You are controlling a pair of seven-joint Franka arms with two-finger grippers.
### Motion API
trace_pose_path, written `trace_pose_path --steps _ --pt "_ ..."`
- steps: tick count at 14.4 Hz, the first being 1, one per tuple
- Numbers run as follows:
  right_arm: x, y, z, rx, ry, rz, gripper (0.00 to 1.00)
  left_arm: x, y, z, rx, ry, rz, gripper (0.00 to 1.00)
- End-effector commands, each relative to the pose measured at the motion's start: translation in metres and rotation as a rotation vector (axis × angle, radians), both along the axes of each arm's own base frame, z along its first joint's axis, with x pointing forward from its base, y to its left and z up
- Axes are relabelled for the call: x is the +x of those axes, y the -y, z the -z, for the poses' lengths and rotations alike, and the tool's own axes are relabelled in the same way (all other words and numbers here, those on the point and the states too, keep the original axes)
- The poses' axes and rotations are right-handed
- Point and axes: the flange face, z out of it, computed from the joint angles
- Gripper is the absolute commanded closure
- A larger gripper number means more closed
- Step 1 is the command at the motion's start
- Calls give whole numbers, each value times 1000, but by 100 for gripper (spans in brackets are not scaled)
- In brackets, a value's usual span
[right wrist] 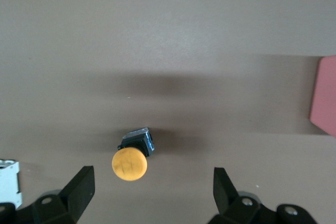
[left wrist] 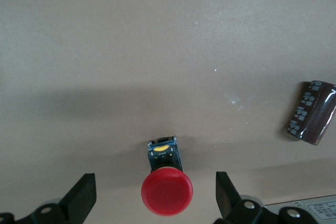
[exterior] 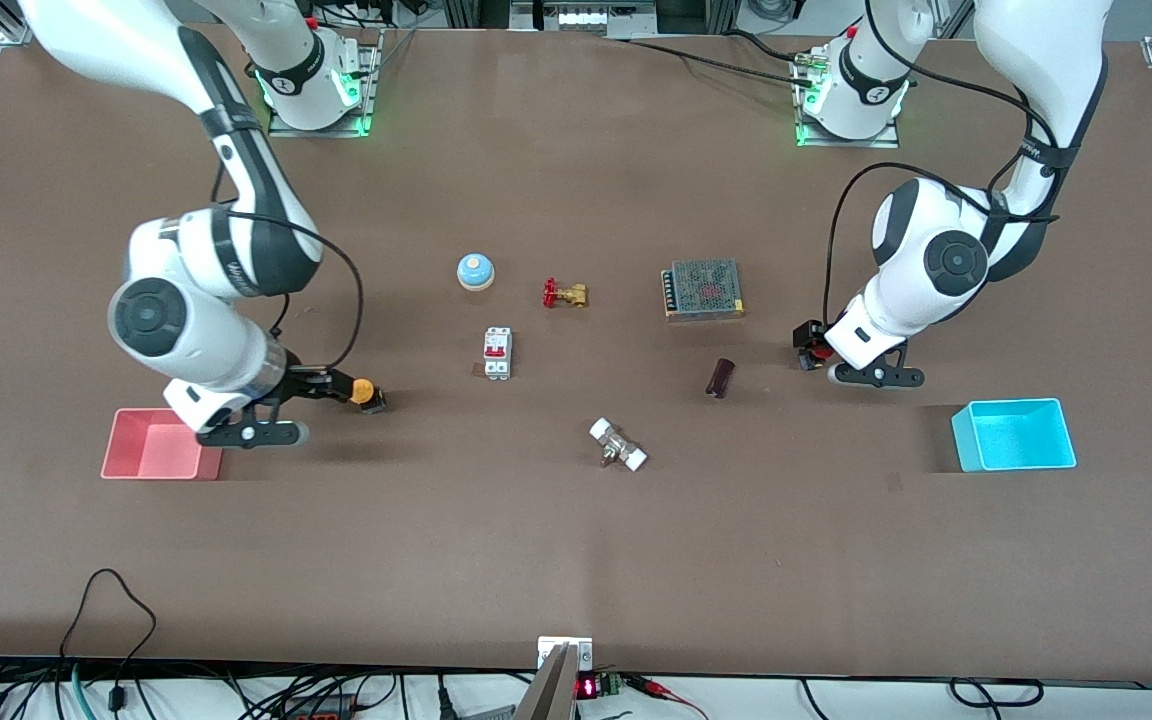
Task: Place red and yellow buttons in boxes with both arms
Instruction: 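Close the right gripper on the yellow button while the left gripper grasps red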
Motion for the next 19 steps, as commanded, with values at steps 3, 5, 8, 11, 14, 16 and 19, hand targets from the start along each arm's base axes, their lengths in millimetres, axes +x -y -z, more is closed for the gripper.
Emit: trace_pose_path --steps 3,5,8,11,14,16,19 --pt "-8 -7 22 -1 28 -111 0 -1 3 24 -11 -2 -24 4" --pt "-14 -14 35 11 47 -129 0 -2 2 27 -10 -3 -55 12" --pt "-15 -18 52 17 51 -133 0 -3 3 34 -11 -11 -60 36" --pt "-18 -21 64 16 39 -144 0 -4 3 38 -12 -19 -61 65" --pt "-23 -21 76 13 20 -153 0 -2 2 36 -11 -18 -63 83" --pt "-27 -26 80 13 14 -169 0 3 0 22 -11 2 -62 84" --pt "-30 -29 86 8 4 -178 0 24 -4 -24 14 -52 -52 83"
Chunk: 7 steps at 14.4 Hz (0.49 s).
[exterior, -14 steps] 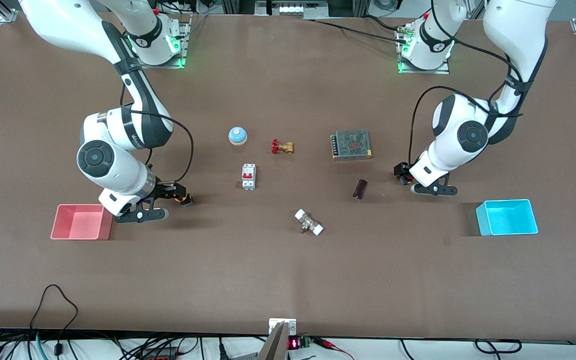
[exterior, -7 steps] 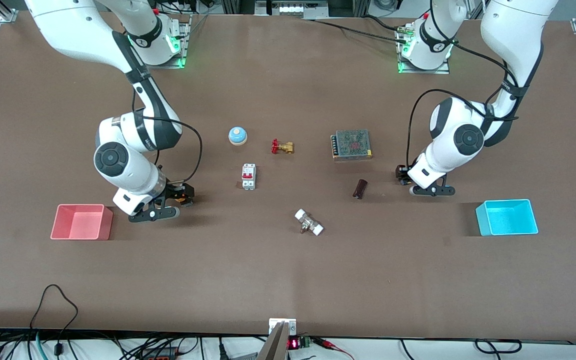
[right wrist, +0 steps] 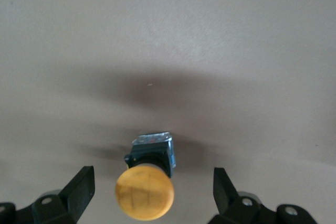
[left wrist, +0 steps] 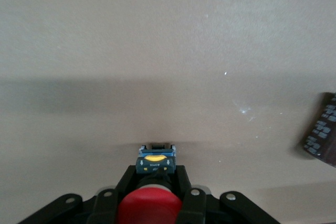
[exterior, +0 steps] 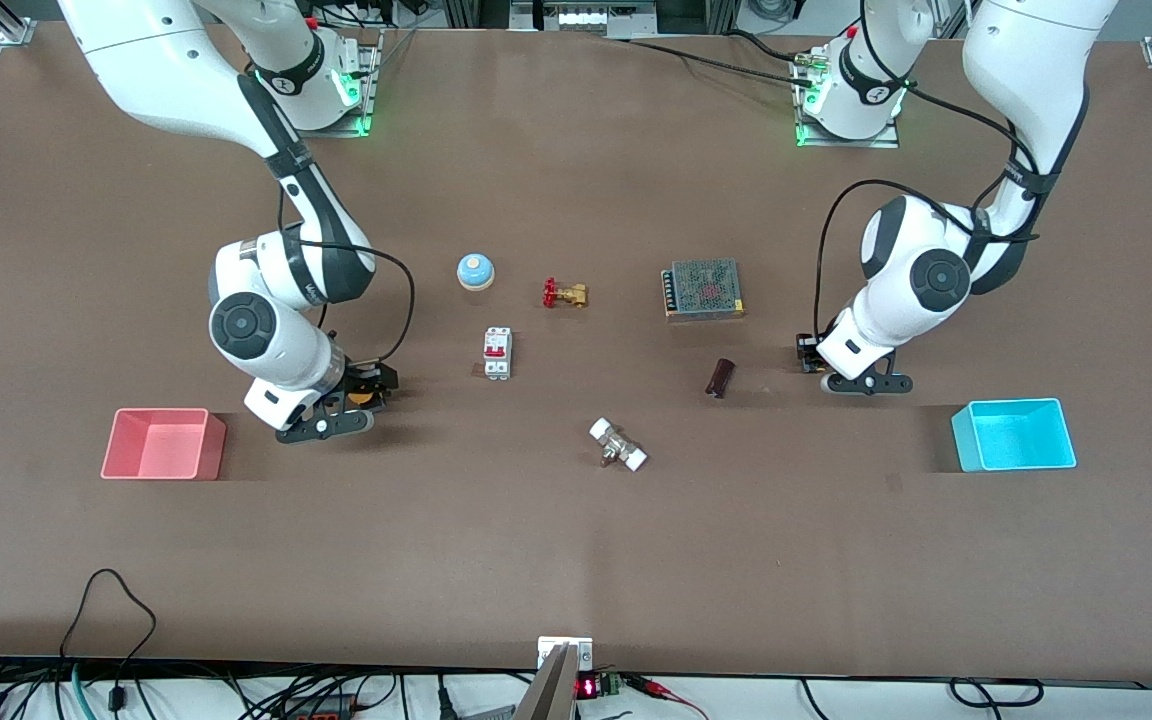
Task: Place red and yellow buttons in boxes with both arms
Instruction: 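Close the right gripper on the yellow button while the left gripper grasps red, then carry the red button to the cyan box while the right gripper lifts yellow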
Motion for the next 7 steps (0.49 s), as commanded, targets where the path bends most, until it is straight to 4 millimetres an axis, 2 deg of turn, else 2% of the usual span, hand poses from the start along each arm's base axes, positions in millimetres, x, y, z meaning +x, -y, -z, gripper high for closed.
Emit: trace_pose_path --steps 1,3,5,7 --pt "-3 -2 0 -2 12 -23 0 30 -4 -65 26 -70 8 83" --pt "-2 -1 -1 -3 14 -25 0 51 -6 -105 78 -89 65 83" --pt "-3 0 2 -2 9 -64 17 64 -12 -134 96 -97 90 83" --pt "-3 1 2 -1 9 -78 34 78 -39 -158 90 -80 89 83"
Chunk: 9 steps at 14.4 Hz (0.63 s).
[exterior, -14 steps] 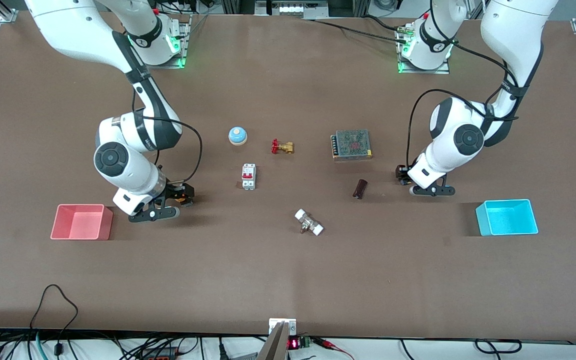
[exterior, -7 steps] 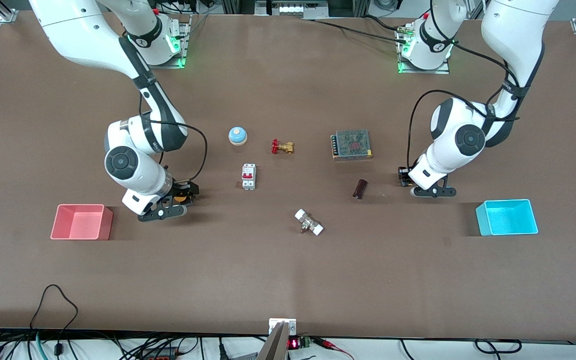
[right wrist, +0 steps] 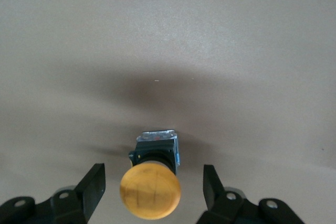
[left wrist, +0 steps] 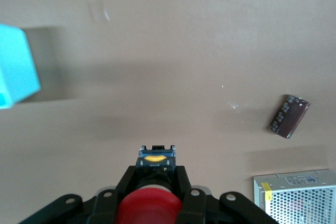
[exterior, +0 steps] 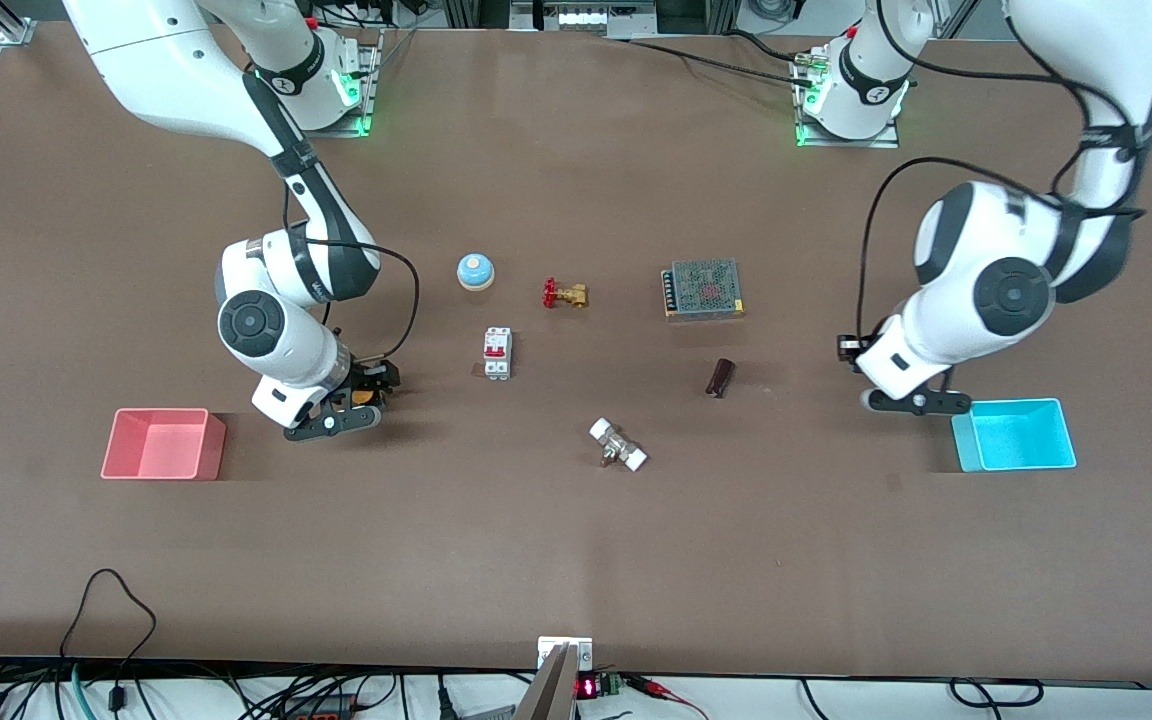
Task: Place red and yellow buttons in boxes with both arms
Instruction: 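Carry the red button to the cyan box while the right gripper lifts yellow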
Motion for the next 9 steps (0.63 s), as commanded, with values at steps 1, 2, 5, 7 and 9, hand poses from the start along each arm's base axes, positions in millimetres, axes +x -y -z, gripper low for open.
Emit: trace_pose_path --steps 1,2,5,7,9 --pt "-2 2 2 0 7 -30 44 20 -47 -24 -1 10 14 83" --pt "-2 2 2 0 7 -33 51 23 -77 -24 -7 12 14 83" --pt "-1 3 1 0 9 -32 71 42 -171 -11 49 16 69 83" --pt "-1 2 0 1 10 -29 74 54 -224 13 64 20 52 83" --pt "4 1 -16 7 34 -16 77 72 -240 34 53 68 47 83"
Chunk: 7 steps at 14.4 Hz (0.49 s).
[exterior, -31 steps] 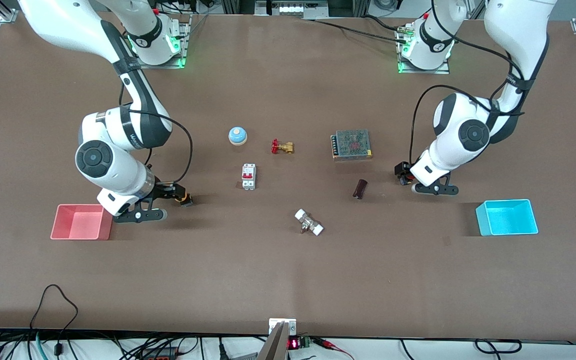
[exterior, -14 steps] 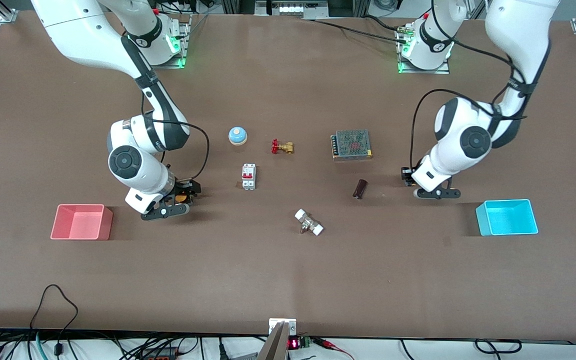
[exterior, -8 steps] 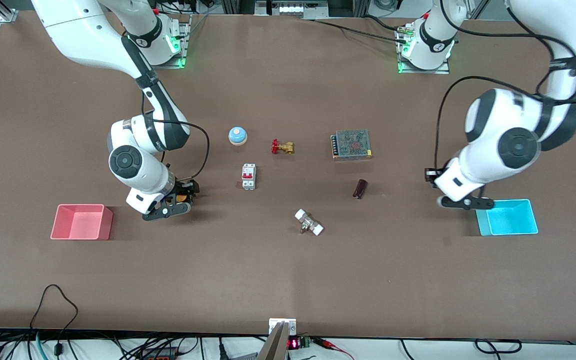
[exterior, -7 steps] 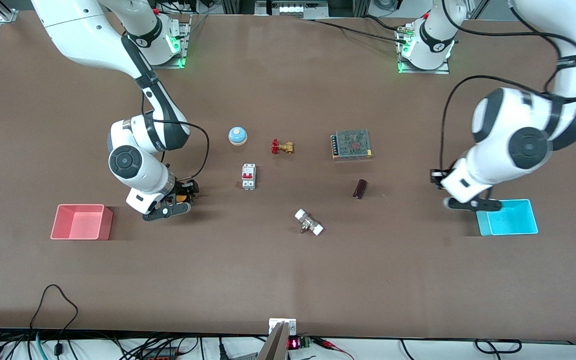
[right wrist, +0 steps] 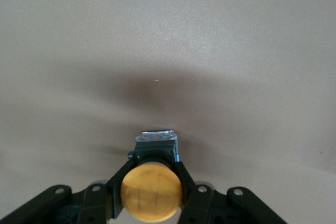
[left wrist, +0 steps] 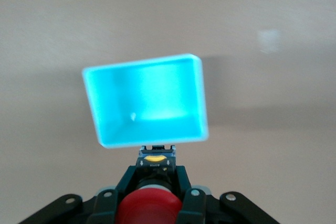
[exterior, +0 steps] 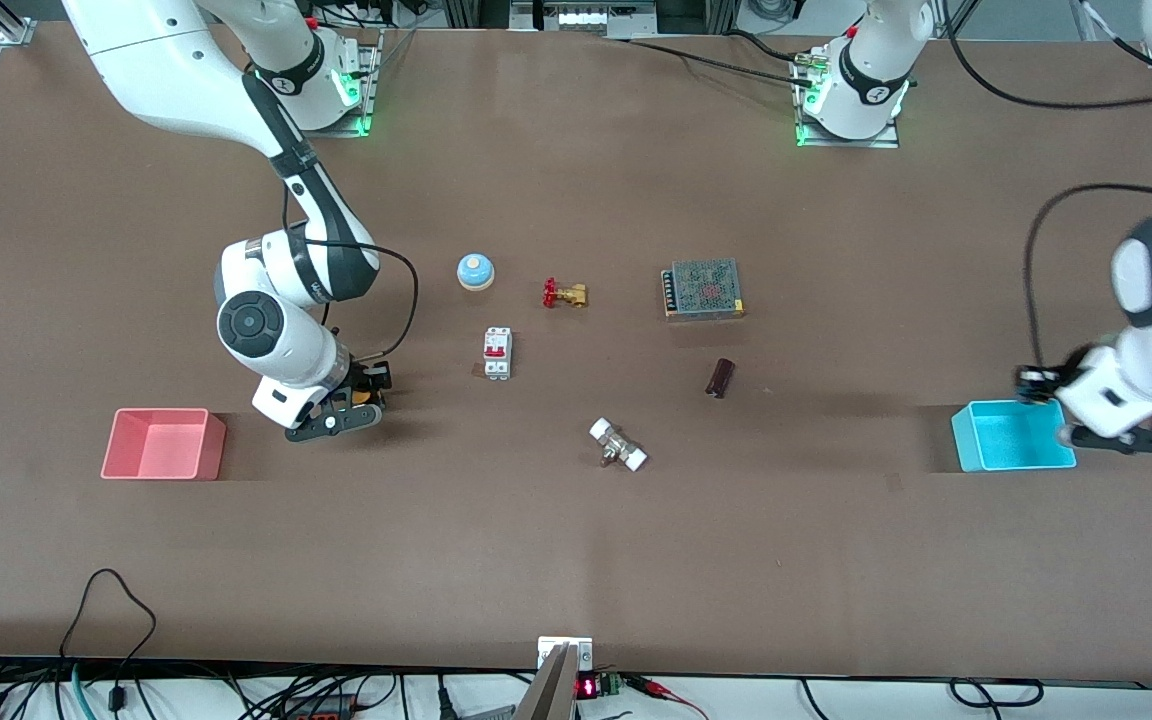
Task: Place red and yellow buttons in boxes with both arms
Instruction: 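Carry the red button to the cyan box while the right gripper lifts yellow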
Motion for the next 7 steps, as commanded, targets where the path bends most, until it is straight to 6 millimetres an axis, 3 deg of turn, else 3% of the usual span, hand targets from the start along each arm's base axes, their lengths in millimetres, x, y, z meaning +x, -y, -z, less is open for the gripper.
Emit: trace_pose_path --steps 1,4,7 --pt "8 2 -38 19 56 -2 77 34 -6 33 -6 40 29 83" --pt "19 47 -114 30 67 83 77 42 -22 58 -26 68 18 83" --pt "35 95 -173 58 58 172 77 40 -31 68 -20 71 17 82"
